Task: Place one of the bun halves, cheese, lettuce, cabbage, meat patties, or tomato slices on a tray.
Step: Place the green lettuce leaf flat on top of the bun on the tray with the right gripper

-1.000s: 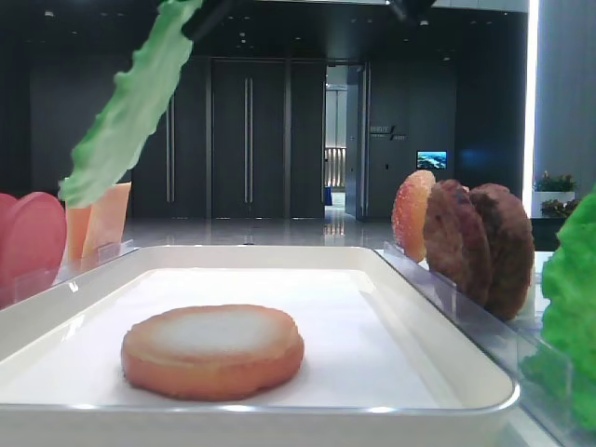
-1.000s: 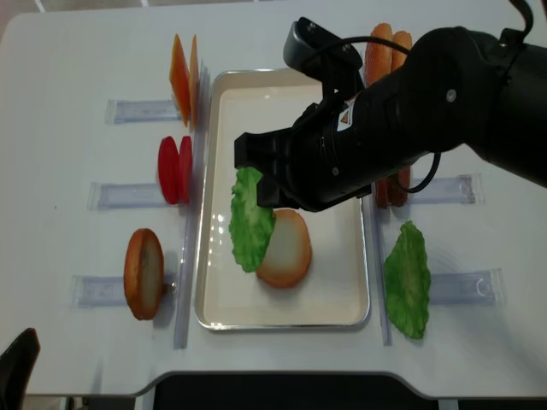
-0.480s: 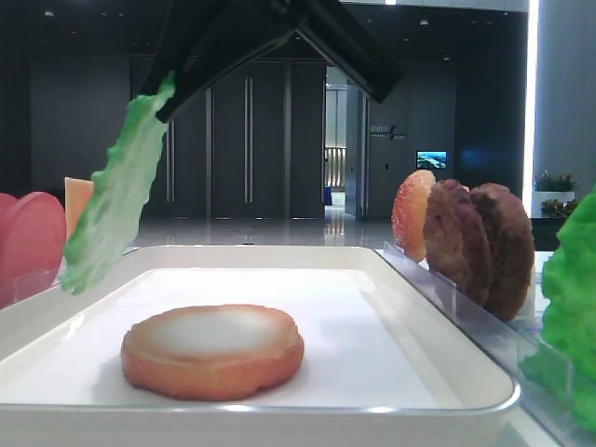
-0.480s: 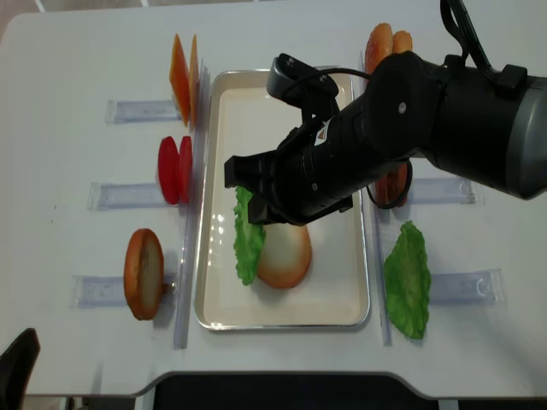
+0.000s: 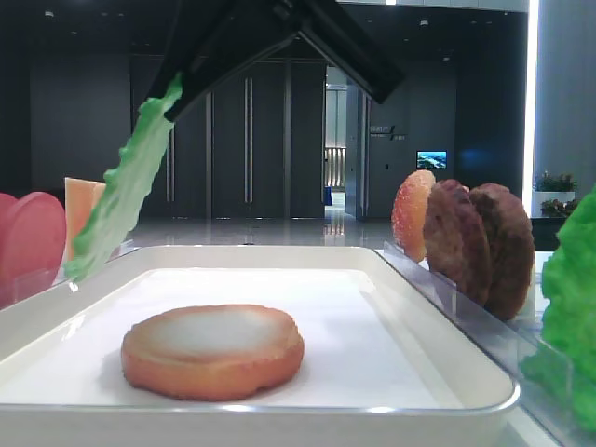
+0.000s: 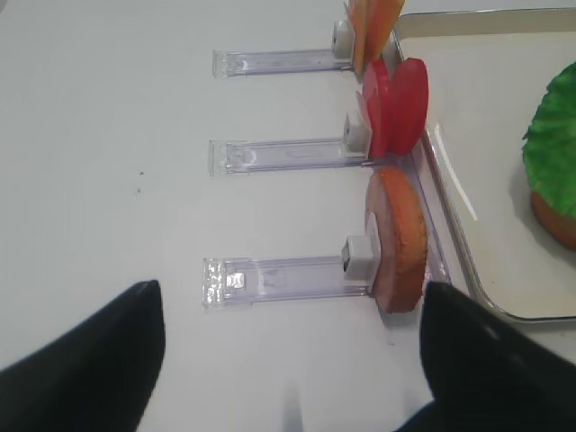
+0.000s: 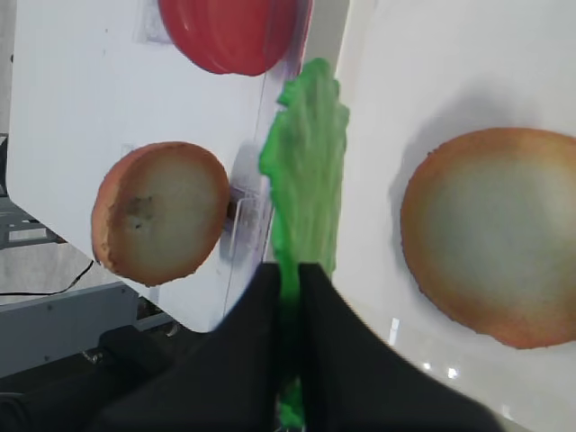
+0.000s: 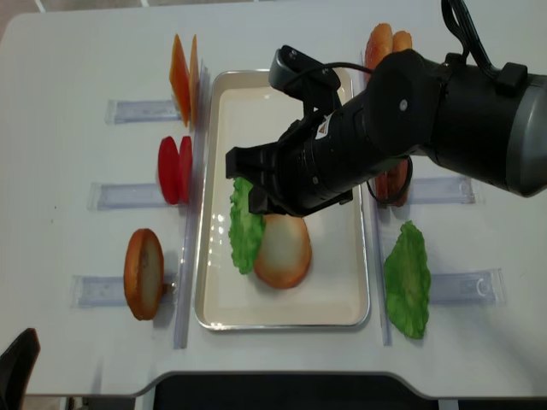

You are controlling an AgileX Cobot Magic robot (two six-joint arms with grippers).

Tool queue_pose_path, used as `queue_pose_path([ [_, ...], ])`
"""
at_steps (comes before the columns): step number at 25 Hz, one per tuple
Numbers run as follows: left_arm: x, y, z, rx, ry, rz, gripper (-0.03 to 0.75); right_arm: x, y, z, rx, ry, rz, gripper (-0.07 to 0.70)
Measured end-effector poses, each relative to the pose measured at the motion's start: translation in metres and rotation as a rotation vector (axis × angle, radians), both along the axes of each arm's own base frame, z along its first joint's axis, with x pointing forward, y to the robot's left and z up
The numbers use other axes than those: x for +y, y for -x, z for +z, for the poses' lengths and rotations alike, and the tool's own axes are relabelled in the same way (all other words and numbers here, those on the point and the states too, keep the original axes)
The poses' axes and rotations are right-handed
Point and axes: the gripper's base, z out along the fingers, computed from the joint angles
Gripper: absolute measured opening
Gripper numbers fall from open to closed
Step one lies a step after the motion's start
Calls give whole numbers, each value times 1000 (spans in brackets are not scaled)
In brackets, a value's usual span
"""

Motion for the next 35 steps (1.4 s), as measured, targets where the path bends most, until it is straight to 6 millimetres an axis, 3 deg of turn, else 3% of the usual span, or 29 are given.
queue_pose_path([
  [9,0,0,0,0,0,0,692,3,-4,-19,42,42,8,17],
  [35,0,0,0,0,0,0,692,-9,-11,-26,16,152,20,17],
])
